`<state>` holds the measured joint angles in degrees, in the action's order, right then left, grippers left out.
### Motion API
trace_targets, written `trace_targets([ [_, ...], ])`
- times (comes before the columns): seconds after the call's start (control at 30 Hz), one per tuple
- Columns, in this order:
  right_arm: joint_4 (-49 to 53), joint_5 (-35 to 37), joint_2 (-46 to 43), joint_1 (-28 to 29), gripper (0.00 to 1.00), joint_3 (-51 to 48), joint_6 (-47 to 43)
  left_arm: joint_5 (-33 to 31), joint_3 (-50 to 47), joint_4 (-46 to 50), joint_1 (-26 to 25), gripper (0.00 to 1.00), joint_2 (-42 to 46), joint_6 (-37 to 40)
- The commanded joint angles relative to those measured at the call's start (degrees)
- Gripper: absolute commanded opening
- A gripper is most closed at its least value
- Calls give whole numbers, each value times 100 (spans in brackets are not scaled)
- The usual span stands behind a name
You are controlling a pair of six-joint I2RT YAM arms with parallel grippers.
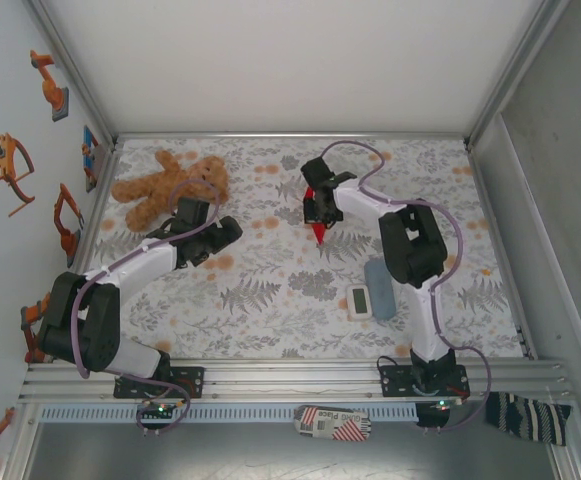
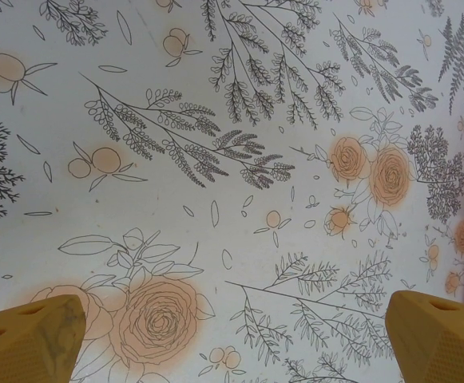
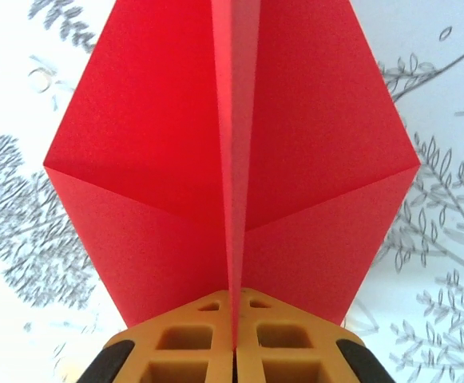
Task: Fold a paper plane with a square sheet of paper (pick it up from the middle)
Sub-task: Move the paper plane to the top-center of the table.
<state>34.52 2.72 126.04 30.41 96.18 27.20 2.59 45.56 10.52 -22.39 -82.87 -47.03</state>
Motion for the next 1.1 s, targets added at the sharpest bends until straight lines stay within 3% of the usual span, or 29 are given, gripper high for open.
trace_targets([
  [0.0, 250, 180, 146, -52, 8, 267, -121, -33, 60, 135, 43, 96, 2, 136],
  [0.3, 274, 224, 312, -79, 25, 237, -100, 37, 124, 132, 34, 96, -83, 115],
  [0.9, 263, 379, 577, -158, 35, 67, 345, 46, 214, 209, 33, 96, -65, 115],
  [1.07, 253, 170, 203, -159, 36, 188, 355, -54, 275, 316, 33, 96, 65, 132],
])
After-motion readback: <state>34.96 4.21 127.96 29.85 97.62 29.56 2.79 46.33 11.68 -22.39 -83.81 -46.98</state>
